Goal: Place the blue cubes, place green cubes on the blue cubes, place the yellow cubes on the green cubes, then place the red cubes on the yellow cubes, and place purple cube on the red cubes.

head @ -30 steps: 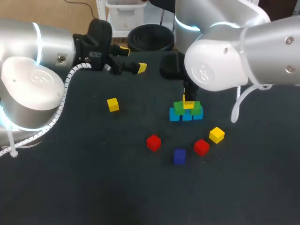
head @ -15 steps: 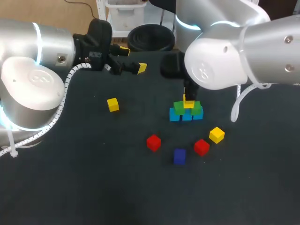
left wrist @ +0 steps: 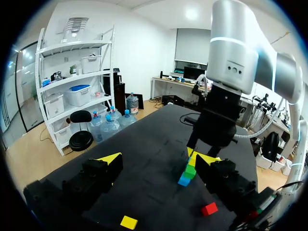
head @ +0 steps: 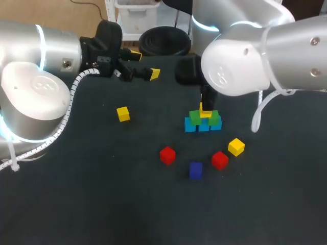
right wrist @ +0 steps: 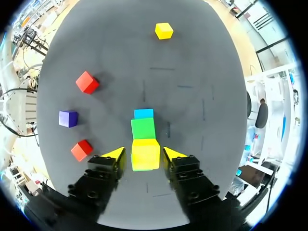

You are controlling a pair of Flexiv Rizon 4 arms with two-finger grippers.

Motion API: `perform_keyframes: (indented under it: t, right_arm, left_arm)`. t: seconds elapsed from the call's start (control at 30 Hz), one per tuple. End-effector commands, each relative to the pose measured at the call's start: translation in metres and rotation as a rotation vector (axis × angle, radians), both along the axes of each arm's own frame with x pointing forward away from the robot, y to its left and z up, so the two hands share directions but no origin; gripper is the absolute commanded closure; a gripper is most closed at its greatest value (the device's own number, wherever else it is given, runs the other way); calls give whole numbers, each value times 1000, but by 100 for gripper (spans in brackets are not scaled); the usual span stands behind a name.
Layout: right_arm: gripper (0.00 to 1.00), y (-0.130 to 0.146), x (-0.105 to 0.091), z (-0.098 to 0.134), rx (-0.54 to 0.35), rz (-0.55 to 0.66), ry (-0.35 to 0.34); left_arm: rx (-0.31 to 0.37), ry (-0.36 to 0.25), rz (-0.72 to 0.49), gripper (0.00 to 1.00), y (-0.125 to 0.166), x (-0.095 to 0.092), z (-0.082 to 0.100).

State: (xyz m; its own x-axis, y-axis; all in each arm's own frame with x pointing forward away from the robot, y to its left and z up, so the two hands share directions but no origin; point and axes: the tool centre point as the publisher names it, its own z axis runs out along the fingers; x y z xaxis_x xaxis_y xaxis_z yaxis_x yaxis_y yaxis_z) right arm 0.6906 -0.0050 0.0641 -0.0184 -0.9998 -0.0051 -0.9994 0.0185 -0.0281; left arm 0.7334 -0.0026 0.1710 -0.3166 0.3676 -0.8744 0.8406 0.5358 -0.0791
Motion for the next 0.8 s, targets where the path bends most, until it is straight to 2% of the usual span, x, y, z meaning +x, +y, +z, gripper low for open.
perform_keyframes:
  t: [0.03,0.07,0.1,0.2,0.3,0.63,0.8]
  right_arm:
    - [0,-1,1,3,3,-2,2]
    - [0,-1,2,3,4,-2,1]
    - [5,-1,2,4,5,-2,-2]
    - [25,-3,3,5,4,3,-9]
    - [53,-5,4,2,0,4,-6]
    - [66,-5,5,0,-1,7,5]
    - [69,-4,5,0,1,9,8]
  left_arm:
    - [-6,-5,-1,0,1,0,-1]
    - [-6,-5,-1,0,1,0,-1]
    - [-6,-5,-1,0,1,0,-1]
    - [-6,-5,-1,0,1,0,-1]
    - [-6,-5,-1,0,1,0,-1]
    - [-6,-5,-1,0,1,0,-1]
    - [-6,-5,-1,0,1,0,-1]
